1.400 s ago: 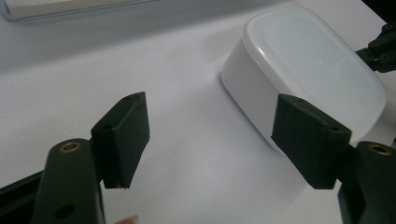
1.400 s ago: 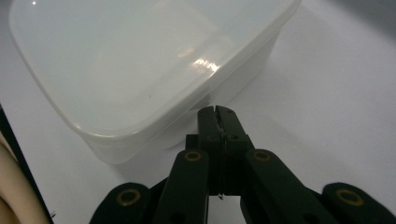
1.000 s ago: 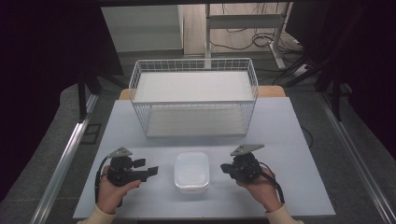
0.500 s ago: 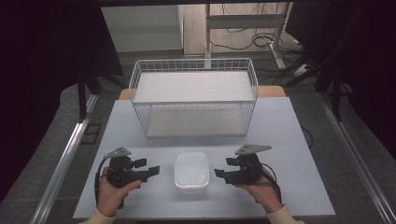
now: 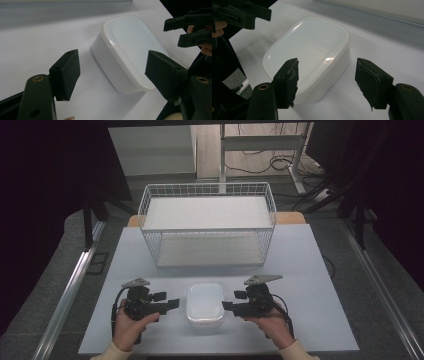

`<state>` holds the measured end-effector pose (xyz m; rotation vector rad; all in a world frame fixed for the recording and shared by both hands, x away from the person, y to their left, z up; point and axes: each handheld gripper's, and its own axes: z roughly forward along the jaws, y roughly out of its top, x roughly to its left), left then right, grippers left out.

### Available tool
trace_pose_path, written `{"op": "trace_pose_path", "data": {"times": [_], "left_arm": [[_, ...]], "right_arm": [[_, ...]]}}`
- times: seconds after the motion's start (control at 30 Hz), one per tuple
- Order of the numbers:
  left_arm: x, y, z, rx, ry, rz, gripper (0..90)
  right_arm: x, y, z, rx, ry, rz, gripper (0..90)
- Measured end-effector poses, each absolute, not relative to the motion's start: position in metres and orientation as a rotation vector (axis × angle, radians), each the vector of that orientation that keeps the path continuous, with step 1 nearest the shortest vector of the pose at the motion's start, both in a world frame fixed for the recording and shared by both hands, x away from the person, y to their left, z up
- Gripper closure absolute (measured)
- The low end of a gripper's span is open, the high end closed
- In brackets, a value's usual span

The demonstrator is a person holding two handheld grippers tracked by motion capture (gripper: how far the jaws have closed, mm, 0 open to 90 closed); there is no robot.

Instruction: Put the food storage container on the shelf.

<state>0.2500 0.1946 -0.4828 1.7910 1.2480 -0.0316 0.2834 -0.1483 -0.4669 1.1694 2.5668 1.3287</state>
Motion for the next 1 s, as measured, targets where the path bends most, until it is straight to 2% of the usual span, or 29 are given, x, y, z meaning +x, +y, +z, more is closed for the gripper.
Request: {"op": "trace_pose_path", "data": {"times": [0.4, 0.57, 0.8, 1.0], "left_arm": [[0.271, 0.178, -0.491, 1.769, 1.299, -0.15, 29.8], [0.279, 0.175, -0.499, 1.737, 1.316, -0.24, 29.8], [0.279, 0.174, -0.5, 1.727, 1.321, -0.248, 30.0], [0.28, 0.169, -0.503, 1.718, 1.307, -0.304, 31.4]], "right_arm": [[0.296, -0.13, -0.476, 1.307, 2.599, 1.351, 37.3], [0.3, -0.127, -0.481, 1.377, 2.571, 1.367, 37.3], [0.3, -0.131, -0.485, 1.414, 2.563, 1.378, 37.3], [0.301, -0.131, -0.487, 1.438, 2.571, 1.391, 37.5]]}}
